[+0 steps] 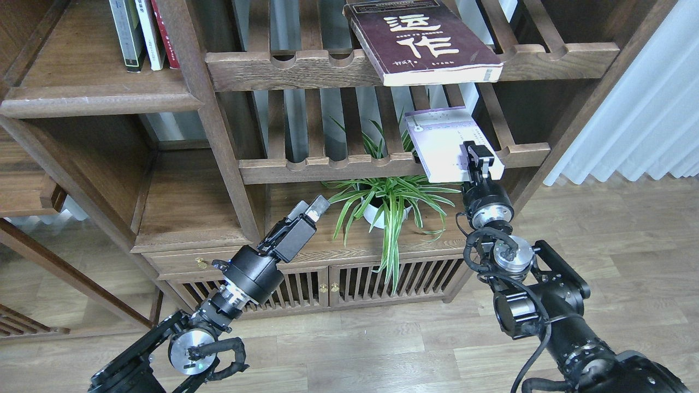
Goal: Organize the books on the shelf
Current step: 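Pull the white book off the shelf down toward the left gripper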
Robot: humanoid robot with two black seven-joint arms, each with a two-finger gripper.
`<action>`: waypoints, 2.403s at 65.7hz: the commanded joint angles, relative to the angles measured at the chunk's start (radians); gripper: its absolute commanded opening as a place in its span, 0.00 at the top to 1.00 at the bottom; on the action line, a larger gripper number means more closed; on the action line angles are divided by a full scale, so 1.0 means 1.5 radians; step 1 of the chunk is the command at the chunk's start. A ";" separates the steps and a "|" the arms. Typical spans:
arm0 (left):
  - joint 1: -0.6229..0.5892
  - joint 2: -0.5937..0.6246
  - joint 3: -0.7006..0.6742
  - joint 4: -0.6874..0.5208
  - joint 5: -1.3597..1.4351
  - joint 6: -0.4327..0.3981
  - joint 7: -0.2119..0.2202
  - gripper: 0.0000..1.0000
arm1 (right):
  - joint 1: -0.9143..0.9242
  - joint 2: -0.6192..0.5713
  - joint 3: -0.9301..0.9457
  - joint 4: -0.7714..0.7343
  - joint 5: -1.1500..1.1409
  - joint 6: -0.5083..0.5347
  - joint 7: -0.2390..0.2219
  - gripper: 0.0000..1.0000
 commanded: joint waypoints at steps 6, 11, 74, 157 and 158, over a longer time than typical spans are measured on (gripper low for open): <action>0.002 -0.001 0.000 0.001 0.000 0.000 -0.001 0.00 | -0.005 0.000 0.000 0.000 0.012 0.047 0.001 0.83; 0.003 -0.001 0.000 0.001 0.000 0.000 -0.001 0.00 | -0.006 0.000 0.000 -0.001 0.014 0.069 0.000 0.90; -0.039 0.105 0.139 -0.028 -0.443 0.000 0.075 0.03 | -0.277 -0.015 -0.109 0.253 0.034 0.225 -0.081 0.95; -0.064 0.132 0.210 -0.022 -0.461 0.000 0.079 0.02 | -0.314 0.000 -0.253 0.318 -0.103 0.225 -0.081 0.95; -0.063 0.128 0.211 -0.022 -0.458 0.000 0.079 0.02 | -0.316 0.000 -0.253 0.318 -0.105 0.225 -0.081 0.95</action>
